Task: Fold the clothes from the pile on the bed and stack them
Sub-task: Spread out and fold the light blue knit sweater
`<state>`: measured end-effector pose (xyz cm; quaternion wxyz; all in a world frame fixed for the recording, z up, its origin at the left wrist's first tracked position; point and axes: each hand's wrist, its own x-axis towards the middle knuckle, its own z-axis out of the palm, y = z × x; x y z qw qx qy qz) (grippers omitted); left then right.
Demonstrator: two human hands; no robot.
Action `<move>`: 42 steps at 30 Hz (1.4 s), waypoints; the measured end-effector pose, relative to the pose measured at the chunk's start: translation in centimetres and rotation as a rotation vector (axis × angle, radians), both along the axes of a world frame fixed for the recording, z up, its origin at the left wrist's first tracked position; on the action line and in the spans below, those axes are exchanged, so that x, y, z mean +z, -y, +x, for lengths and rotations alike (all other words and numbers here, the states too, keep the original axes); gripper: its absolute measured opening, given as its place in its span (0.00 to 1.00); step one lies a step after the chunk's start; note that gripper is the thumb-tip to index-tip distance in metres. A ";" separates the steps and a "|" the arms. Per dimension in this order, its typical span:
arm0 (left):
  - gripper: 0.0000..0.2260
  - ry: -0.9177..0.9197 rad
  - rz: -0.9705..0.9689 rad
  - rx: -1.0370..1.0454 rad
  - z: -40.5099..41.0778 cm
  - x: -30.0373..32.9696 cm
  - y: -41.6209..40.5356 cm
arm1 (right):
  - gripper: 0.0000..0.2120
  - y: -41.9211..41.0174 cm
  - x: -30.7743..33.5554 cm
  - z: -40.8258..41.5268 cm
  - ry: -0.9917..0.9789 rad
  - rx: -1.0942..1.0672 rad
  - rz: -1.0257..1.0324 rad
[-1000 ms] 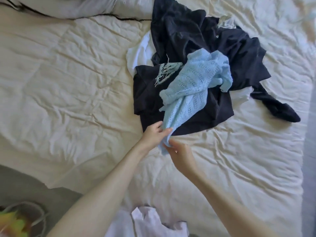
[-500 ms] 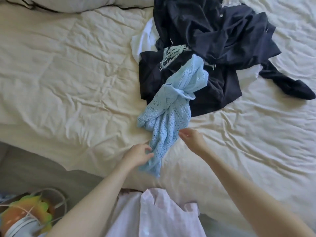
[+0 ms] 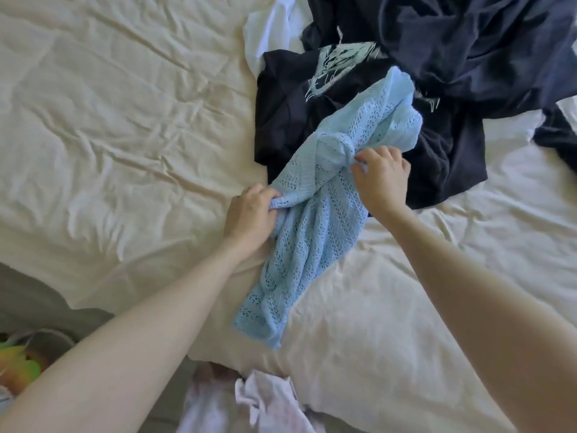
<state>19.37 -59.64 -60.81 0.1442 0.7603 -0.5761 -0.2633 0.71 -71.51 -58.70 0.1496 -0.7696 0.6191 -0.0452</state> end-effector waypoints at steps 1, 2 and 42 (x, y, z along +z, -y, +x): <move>0.12 -0.122 -0.015 0.103 0.5 0.7 -0.3 | 0.11 -0.3 0.4 0.0 0.110 -0.049 0.048; 0.10 -0.242 -0.011 0.214 1.1 1.7 -0.6 | 0.10 -0.7 1.1 0.1 0.228 -0.097 0.118; 0.06 -0.152 -0.438 0.405 19.1 46.7 -25.4 | 0.16 -20.4 39.2 24.8 0.767 0.725 0.292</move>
